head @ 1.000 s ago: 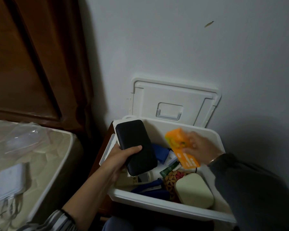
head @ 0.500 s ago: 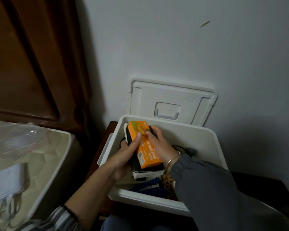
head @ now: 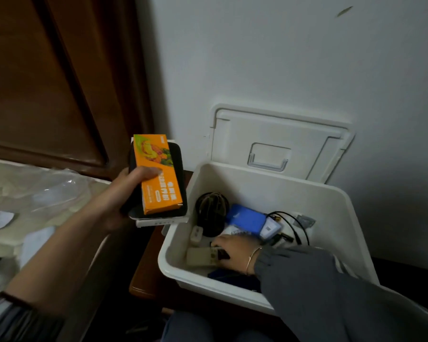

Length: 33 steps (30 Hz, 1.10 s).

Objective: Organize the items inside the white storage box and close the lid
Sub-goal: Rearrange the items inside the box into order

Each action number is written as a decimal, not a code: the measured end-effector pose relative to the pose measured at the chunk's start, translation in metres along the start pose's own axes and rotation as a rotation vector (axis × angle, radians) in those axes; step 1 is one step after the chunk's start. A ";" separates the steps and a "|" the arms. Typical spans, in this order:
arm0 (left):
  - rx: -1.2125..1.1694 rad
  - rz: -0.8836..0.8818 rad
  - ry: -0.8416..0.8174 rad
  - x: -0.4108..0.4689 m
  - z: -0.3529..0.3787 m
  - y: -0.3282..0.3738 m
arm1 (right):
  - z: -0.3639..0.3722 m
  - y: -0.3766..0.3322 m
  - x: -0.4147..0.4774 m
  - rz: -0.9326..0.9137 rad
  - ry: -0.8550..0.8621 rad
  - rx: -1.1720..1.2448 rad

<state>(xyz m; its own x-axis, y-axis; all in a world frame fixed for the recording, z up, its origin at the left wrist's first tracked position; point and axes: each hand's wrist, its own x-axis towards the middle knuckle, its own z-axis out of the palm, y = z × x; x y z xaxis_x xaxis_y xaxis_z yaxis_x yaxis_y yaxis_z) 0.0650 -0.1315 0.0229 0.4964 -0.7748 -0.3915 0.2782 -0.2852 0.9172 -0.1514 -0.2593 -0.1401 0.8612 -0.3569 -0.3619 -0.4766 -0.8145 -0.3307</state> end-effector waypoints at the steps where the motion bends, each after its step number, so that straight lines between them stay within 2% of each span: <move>1: -0.006 -0.007 0.004 -0.003 0.001 -0.002 | 0.009 0.000 0.008 0.000 -0.023 -0.074; 6: -0.026 -0.001 0.006 -0.011 0.014 -0.013 | 0.026 0.004 0.032 -0.007 -0.015 -0.328; 11: -0.044 -0.010 -0.001 -0.008 0.018 -0.021 | 0.008 0.012 0.020 -0.023 0.003 -0.414; 14: -0.040 -0.020 -0.001 0.000 0.017 -0.029 | -0.019 0.025 -0.008 0.020 0.016 -0.367; 17: -0.035 -0.014 -0.029 0.009 0.012 -0.038 | -0.047 0.051 -0.047 0.160 0.021 -0.339; 20: -0.024 -0.010 -0.059 0.016 0.008 -0.041 | -0.060 0.077 -0.077 0.396 -0.015 -0.328; 22: -0.022 0.013 -0.035 0.019 0.008 -0.041 | -0.057 0.086 -0.083 0.538 -0.123 -0.432; 24: -0.029 0.033 -0.009 0.022 0.007 -0.041 | -0.057 0.080 -0.080 0.617 -0.125 -0.545; 25: -0.033 0.039 0.001 0.023 0.006 -0.040 | -0.058 0.072 -0.075 0.593 -0.068 -0.574; 26: -0.036 0.041 0.011 0.023 0.005 -0.040 | -0.056 0.065 -0.066 0.487 0.008 -0.561; 27: -0.037 0.040 0.023 0.024 0.003 -0.040 | -0.051 0.054 -0.054 0.325 0.058 -0.505; 29: -0.037 0.035 0.051 0.024 0.000 -0.038 | -0.036 0.025 -0.029 0.005 0.045 -0.400; 31: -0.037 0.036 0.068 0.024 -0.004 -0.035 | -0.019 0.001 -0.005 -0.238 0.061 -0.509; 33: -0.035 0.039 0.062 0.023 -0.008 -0.034 | -0.005 -0.013 0.016 -0.413 0.165 -0.681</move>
<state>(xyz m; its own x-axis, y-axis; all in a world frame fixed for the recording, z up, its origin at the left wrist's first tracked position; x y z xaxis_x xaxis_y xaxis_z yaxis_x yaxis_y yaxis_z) 0.0733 -0.1350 -0.0180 0.5575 -0.7480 -0.3602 0.2852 -0.2349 0.9292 -0.1309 -0.2561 -0.1374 0.9843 0.0139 -0.1758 0.0517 -0.9759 0.2120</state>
